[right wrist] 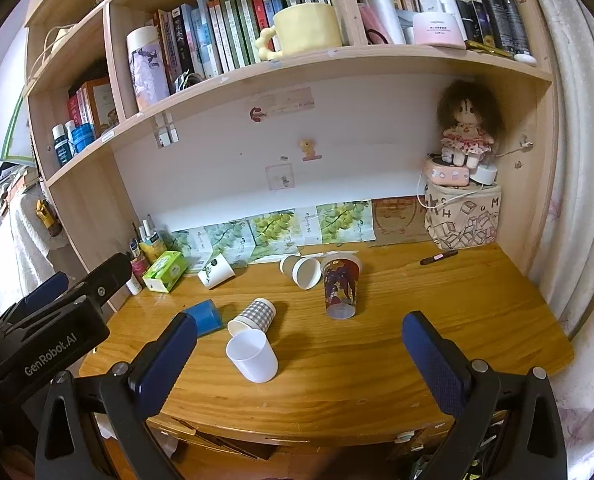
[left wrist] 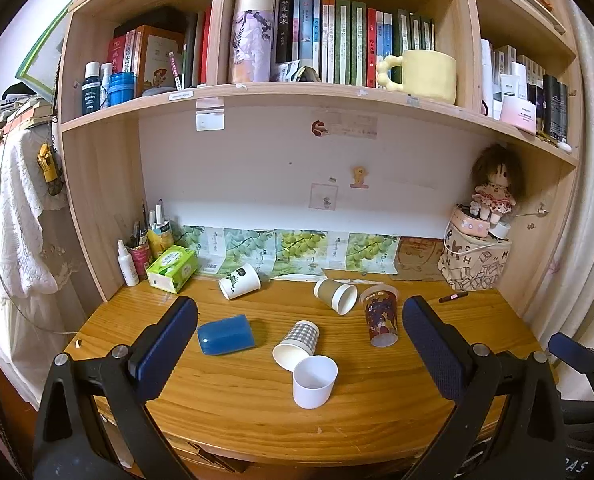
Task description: Flip cup upright
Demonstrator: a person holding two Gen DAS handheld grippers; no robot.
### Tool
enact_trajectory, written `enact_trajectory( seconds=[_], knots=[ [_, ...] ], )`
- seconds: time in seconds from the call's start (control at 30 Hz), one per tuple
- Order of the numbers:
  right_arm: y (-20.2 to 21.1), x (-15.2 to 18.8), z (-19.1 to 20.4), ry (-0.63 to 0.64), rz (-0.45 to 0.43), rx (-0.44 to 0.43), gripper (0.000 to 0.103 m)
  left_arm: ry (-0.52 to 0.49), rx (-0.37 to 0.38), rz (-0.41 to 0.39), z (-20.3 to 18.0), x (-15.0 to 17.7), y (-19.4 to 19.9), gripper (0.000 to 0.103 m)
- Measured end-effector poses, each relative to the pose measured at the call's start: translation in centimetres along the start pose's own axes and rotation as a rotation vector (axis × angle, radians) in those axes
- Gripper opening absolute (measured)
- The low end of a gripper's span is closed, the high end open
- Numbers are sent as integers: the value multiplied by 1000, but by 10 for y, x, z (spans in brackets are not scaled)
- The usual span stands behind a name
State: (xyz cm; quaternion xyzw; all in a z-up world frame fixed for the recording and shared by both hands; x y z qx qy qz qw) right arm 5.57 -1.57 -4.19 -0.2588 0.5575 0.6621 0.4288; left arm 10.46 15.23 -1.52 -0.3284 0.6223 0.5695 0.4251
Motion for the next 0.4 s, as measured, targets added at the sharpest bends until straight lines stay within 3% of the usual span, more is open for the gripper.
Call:
enact_trajectory(
  seconds=[0.4],
  knots=[
    [-2, 4, -4, -13, 15, 7, 103, -6, 7, 9, -7, 1, -1, 102]
  ],
)
Point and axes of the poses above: each gripper's, at about its wrist camera, not at the fingertips, and y roughly against the way its jaws point, z to its left, x to its underside, the point moved 7 cm from there along -y, roughly the way its jaws point, and after that the axes turned 3 degrees about -y, right-handed, at the moved point
